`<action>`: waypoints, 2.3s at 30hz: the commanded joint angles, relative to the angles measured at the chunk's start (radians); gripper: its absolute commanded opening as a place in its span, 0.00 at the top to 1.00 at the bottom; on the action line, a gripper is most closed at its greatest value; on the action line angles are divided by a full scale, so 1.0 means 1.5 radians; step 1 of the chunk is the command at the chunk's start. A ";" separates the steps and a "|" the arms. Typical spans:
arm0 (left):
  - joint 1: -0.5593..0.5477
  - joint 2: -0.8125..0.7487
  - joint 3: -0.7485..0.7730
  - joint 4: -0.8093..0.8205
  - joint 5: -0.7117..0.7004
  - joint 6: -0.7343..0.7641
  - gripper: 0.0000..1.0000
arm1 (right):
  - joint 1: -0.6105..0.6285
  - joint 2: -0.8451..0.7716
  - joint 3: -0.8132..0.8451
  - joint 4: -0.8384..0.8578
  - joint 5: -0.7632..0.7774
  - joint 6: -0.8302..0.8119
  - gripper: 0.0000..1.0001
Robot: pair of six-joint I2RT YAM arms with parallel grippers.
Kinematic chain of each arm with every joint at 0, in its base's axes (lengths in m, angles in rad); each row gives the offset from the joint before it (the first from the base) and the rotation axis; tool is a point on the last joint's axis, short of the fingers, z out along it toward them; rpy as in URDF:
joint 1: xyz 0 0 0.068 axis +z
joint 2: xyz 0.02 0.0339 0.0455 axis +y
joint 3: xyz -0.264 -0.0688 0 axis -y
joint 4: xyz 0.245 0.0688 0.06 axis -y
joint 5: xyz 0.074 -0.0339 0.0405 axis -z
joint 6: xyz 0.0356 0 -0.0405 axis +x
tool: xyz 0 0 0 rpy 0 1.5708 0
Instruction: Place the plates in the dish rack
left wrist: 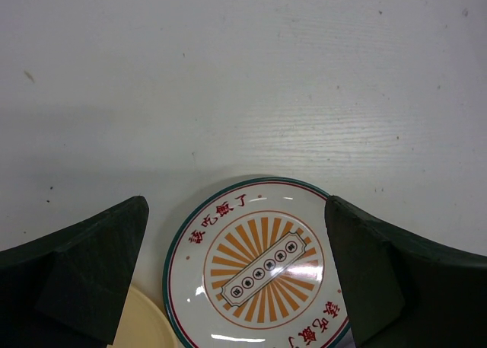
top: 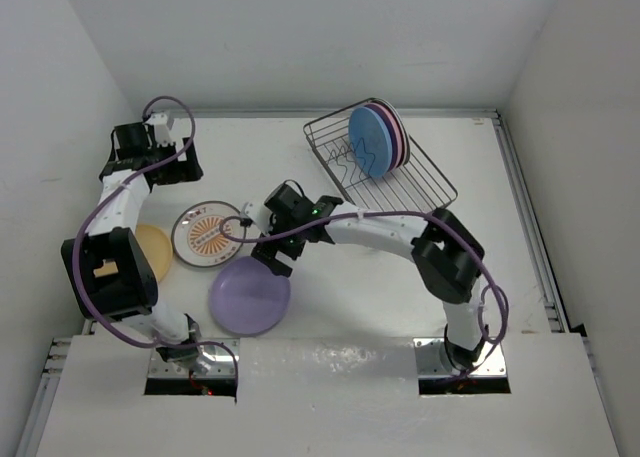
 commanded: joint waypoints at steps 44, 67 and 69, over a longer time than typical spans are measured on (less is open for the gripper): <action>0.001 -0.058 -0.032 0.021 0.001 0.005 0.03 | -0.146 -0.135 0.262 -0.188 0.520 0.062 1.00; 0.001 -0.038 -0.027 0.024 0.028 -0.001 0.03 | -0.198 0.056 0.125 0.736 1.041 -0.557 1.00; 0.001 -0.036 -0.026 0.024 0.032 -0.002 0.03 | -0.198 0.070 0.108 0.812 1.035 -0.601 1.00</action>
